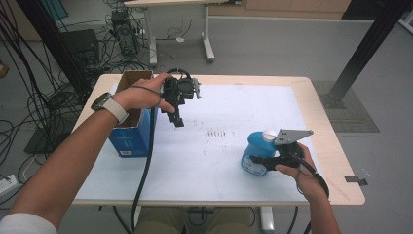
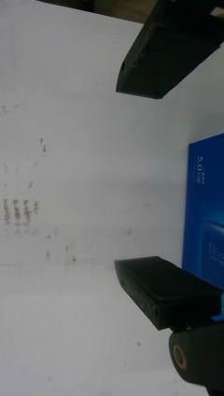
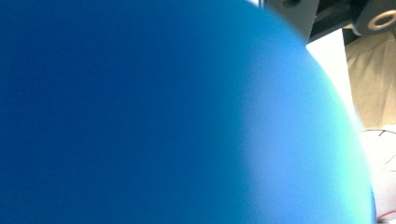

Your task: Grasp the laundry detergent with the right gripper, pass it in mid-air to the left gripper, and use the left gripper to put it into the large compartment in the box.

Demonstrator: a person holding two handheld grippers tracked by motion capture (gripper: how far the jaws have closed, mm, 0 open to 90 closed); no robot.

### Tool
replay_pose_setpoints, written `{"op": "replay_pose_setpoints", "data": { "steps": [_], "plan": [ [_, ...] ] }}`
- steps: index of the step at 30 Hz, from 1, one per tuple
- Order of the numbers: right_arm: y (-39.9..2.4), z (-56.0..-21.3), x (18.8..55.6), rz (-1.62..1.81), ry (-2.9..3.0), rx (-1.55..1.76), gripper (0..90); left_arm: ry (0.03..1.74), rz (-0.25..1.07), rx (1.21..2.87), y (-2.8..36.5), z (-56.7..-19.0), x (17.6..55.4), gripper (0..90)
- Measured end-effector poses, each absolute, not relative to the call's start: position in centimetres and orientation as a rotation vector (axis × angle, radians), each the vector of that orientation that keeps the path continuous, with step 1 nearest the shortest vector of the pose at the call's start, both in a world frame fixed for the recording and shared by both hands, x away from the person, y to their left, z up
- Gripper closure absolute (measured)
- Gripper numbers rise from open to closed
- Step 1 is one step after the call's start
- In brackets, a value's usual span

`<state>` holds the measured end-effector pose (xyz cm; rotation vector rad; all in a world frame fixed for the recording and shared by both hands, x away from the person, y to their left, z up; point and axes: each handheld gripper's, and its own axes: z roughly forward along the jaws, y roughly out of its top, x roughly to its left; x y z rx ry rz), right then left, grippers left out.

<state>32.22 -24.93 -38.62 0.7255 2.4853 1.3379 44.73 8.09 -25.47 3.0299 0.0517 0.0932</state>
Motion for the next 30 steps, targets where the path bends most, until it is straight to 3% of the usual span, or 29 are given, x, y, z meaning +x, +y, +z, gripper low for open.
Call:
{"op": "replay_pose_setpoints", "data": {
  "steps": [30],
  "plan": [
    [-25.00, -38.69, 32.23, 1.347, 2.480, 0.728, 43.6, 0.040, 0.105, 3.035, 7.87, -25.41, 44.67, 12.7]
  ]
}}
